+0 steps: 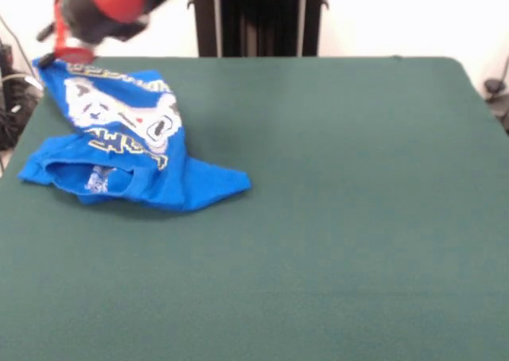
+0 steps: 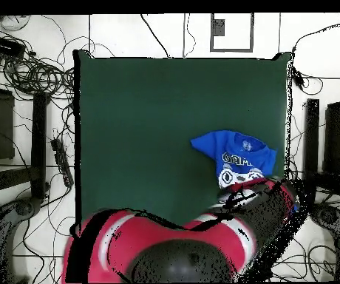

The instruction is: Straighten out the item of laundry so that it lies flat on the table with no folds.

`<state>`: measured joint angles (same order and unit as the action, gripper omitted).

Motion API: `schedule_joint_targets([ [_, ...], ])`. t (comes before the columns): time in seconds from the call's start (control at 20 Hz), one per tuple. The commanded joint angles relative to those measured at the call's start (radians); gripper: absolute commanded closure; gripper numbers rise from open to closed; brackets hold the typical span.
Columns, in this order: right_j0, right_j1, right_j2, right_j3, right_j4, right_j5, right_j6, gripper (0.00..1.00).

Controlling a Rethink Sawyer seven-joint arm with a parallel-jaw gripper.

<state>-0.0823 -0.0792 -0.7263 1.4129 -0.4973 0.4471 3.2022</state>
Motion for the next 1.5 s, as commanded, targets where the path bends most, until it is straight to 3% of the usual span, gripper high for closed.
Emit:
schedule_joint_targets([
  [0.05, -0.068, -0.058, 0.195, -0.027, 0.033, -0.016, -0.108, 0.00],
  [0.45, -0.083, -0.108, 0.248, -0.007, 0.044, 0.044, -0.127, 0.00],
  [0.8, -0.166, -0.200, 0.409, 0.022, 0.086, 0.054, -0.177, 0.00],
  [1.5, -0.113, -0.203, 0.452, -0.125, 0.031, 0.174, -0.181, 0.00],
])
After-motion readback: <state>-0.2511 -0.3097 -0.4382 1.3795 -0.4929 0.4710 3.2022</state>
